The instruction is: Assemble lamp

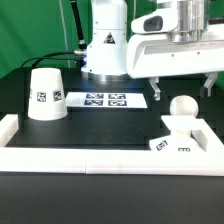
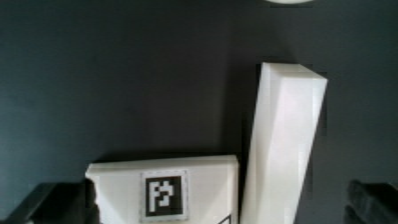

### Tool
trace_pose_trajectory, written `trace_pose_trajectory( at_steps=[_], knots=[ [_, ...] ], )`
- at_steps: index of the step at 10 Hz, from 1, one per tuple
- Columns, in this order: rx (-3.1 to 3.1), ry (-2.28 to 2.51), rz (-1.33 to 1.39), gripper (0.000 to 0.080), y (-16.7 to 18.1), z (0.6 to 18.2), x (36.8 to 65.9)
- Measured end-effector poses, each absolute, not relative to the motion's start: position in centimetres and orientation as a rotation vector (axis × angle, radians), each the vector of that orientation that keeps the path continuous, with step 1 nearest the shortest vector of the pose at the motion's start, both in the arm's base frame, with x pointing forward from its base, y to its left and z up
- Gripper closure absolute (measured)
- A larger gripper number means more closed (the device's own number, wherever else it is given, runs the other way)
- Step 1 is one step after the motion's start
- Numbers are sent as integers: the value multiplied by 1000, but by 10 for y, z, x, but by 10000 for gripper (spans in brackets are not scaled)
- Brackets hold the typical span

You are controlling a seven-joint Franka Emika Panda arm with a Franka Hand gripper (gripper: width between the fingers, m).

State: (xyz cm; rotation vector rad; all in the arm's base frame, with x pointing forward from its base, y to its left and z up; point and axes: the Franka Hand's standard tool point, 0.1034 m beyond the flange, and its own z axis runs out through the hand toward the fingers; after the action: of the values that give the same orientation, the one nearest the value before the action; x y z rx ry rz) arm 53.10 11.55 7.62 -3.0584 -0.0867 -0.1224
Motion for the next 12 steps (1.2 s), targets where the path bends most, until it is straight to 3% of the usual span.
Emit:
trace_pose_trajectory(
  at_steps=[3,7,9,12],
  knots=[
    [-3059,-88,-118,100,116,75,529],
    [-3062,-37,-52,100,130,59,496],
    [-3063,-37,-34,100,131,60,498],
    [-3067,-10,313,100,132,61,491]
  ],
)
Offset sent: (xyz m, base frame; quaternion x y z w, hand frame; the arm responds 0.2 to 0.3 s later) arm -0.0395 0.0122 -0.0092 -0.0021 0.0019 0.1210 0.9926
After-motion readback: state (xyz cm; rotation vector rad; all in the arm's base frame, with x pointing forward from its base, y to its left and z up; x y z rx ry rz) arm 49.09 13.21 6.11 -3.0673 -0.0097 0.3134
